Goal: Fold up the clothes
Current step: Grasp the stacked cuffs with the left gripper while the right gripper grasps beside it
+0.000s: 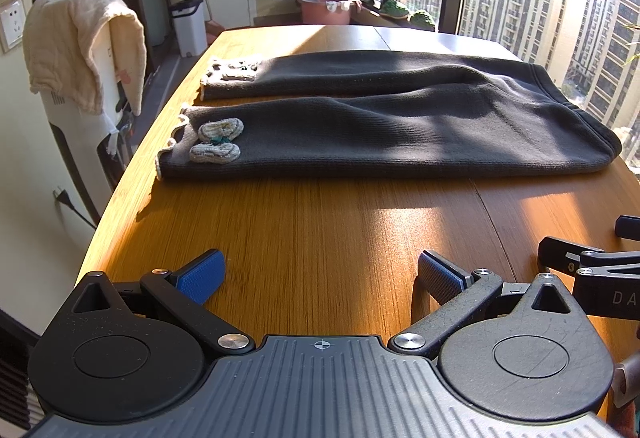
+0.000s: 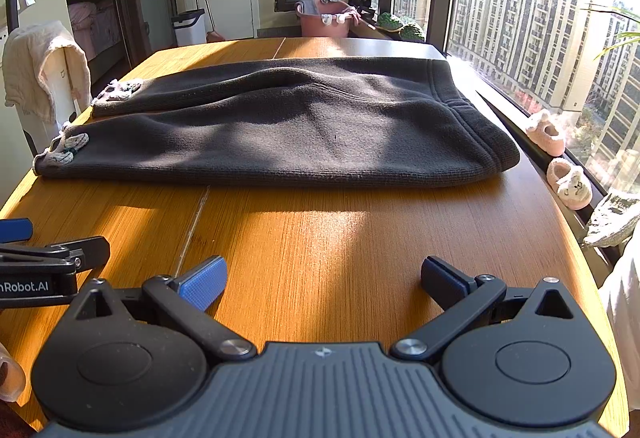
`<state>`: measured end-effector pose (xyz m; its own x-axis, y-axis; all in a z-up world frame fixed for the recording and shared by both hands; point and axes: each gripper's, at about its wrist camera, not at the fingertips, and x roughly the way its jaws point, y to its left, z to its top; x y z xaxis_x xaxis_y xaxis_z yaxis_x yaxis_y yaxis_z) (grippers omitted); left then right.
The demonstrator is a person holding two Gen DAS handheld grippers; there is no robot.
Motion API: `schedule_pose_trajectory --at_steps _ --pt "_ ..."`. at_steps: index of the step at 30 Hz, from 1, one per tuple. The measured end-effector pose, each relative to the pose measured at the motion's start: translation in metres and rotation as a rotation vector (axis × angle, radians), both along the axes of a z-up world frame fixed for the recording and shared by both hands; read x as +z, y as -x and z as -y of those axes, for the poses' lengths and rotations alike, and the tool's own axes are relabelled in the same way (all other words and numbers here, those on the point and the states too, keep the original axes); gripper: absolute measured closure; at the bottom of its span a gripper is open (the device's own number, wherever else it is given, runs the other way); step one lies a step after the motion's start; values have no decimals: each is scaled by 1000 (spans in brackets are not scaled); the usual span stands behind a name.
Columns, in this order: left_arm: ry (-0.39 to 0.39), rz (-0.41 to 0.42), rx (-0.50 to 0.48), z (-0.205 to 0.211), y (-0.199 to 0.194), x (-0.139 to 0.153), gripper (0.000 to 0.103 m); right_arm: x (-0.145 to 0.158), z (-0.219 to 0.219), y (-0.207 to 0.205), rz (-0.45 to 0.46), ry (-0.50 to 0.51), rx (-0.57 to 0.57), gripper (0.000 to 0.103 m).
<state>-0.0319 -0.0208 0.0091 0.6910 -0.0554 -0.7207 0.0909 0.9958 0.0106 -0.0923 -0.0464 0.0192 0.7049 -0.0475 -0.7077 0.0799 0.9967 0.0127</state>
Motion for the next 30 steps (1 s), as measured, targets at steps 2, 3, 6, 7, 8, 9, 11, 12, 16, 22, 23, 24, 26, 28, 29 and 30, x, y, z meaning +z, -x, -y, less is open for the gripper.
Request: schedule_pose_trajectory --at_steps 2,3,6,7,8,9,11,12,16,22,23,24,26,28,29,30 --pt "25 -2 -63 -4 0 2 0 0 2 -1 2 -6 27 0" --pt "74 -7 -102 -9 -1 5 0 1 4 0 8 -20 53 0" --pt "238 33 -159 -32 -10 32 0 4 19 1 35 -130 120 0" --pt "256 72 -162 -40 -17 45 0 5 27 1 44 -181 136 0" --pt "265 112 -159 -49 -27 58 0 5 32 -1 49 -209 139 0" --pt "272 148 -146 -59 -41 70 0 6 37 -2 54 -236 142 0" --pt "306 173 -103 -85 -86 84 0 6 43 -6 57 -251 135 0" --pt "318 151 -68 -97 -110 83 2 8 45 -7 67 -245 132 0" --pt "328 15 25 -120 -190 60 36 25 50 -2 224 -205 184 0" --pt "257 -77 121 -131 -256 27 27 61 68 -12 432 -70 209 0" --pt "262 -85 129 -133 -261 23 27 67 73 -20 444 -41 201 0" --pt "267 -89 131 -132 -264 20 27 72 79 -29 445 -27 193 0" --pt "246 -89 114 -126 -266 19 25 80 93 -52 431 -17 166 0" --pt "235 -83 80 -118 -265 19 25 85 113 -85 397 -46 108 5" --pt "227 -78 65 -115 -264 18 25 86 125 -101 379 -77 66 7" --pt "215 -70 54 -112 -264 17 25 85 136 -118 356 -117 23 15"
